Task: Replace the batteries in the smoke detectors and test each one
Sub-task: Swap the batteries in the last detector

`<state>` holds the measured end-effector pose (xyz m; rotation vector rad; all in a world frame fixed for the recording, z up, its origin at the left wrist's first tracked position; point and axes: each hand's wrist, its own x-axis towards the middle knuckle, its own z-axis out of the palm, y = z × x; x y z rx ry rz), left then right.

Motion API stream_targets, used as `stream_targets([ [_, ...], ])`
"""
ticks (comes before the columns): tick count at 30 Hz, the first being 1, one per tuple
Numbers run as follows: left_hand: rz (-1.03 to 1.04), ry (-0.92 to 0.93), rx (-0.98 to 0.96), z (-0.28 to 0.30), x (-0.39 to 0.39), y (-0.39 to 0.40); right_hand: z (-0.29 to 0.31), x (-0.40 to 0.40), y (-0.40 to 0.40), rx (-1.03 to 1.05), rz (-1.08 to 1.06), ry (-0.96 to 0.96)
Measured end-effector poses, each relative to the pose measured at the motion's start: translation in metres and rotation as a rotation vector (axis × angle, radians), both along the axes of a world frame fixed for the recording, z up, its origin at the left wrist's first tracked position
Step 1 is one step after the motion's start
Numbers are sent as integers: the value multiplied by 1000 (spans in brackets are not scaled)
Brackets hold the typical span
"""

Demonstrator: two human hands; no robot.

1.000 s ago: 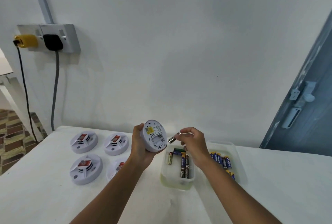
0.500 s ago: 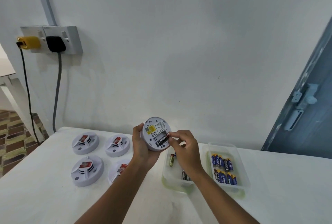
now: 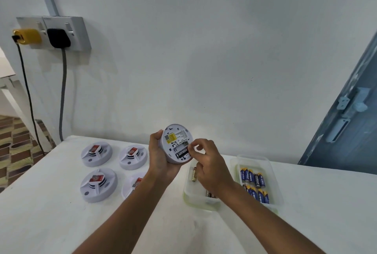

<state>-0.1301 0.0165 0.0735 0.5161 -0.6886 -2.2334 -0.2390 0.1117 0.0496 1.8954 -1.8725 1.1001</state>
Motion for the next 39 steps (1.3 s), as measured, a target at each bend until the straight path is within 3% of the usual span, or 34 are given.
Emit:
stream_targets([
  [2, -15, -54, -20, -2, 1, -1, 4, -10, 1, 107, 71, -78],
  [4, -18, -91, -26, -5, 2, -3, 11, -20, -1, 181, 82, -327],
  [6, -5, -131, -58, -8, 2, -6, 15, -34, -3, 213, -57, -508],
  [8, -1, -151, -65, -10, 2, -8, 14, -41, -5, 411, -161, -411],
  [11, 6, -162, -48, -12, 4, -10, 9, -30, -9, 869, -179, 48],
  [13, 14, -179, -45, -15, 5, -10, 2, -21, -9, 1051, -178, 332],
  [15, 20, -198, -47, -16, 6, -10, -6, -16, -11, 1141, -169, 489],
  [18, 33, -224, -44, -19, 8, -9, -12, -16, -15, 1129, -150, 535],
  [25, 37, -249, -17, -23, 10, -7, -23, -17, -16, 971, -47, 377],
  [28, 47, -238, -4, -23, 13, -9, -23, -24, -15, 876, -34, 122],
  [32, 76, -186, 52, -22, 17, -12, -10, -34, -8, 584, 26, -673],
  [34, 87, -164, 73, -21, 17, -13, -3, -33, -4, 512, 140, -941],
  [39, 78, -124, 96, -19, 15, -8, 8, -22, 0, 462, 308, -1250],
])
